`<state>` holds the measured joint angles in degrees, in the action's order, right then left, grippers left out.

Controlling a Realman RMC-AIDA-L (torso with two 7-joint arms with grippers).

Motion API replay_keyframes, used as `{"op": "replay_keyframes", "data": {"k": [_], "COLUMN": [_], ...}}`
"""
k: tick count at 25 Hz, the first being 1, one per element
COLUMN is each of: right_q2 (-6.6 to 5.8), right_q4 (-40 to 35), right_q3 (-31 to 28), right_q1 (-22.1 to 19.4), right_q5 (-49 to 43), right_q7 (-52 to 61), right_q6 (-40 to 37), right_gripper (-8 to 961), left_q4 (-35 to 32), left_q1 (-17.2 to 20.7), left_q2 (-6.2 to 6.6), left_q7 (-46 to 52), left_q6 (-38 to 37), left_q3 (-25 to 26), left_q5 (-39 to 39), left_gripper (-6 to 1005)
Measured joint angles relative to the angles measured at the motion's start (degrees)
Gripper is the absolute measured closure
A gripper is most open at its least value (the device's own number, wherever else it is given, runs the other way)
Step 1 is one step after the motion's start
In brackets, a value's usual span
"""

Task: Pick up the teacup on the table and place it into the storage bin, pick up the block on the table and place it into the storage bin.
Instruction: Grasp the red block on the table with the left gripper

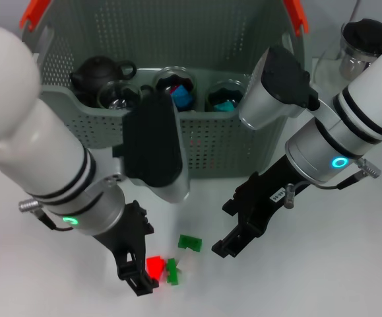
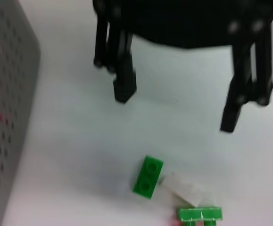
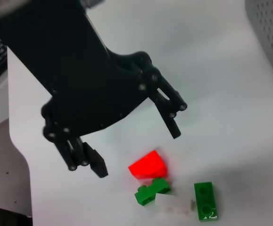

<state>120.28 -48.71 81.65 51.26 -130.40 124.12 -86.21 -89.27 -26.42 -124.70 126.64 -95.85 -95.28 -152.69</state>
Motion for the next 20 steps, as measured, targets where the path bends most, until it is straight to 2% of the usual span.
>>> {"op": "replay_keyframes", "data": {"k": [8, 20], "right_q2": [-0.05, 0.04], "right_q4": [0.0, 0.1], "right_q3": [-0.1, 0.1], "right_q1": [0.1, 0.4], "right_q5": [-0.2, 0.0], "right_q7": [0.2, 0.4], "right_q6": [0.0, 0.3], "right_gripper": [9, 8], "left_q4": [4.5, 7.4], "left_q1": [-1.2, -2.0], "left_q2": [-0.05, -0.10], "left_q7": [2.2, 2.5], "left_q6": [3.2, 6.4], "left_q3": [-6.4, -8.4], "left_q5": [-2.9, -3.2], "left_gripper": [122, 169]}}
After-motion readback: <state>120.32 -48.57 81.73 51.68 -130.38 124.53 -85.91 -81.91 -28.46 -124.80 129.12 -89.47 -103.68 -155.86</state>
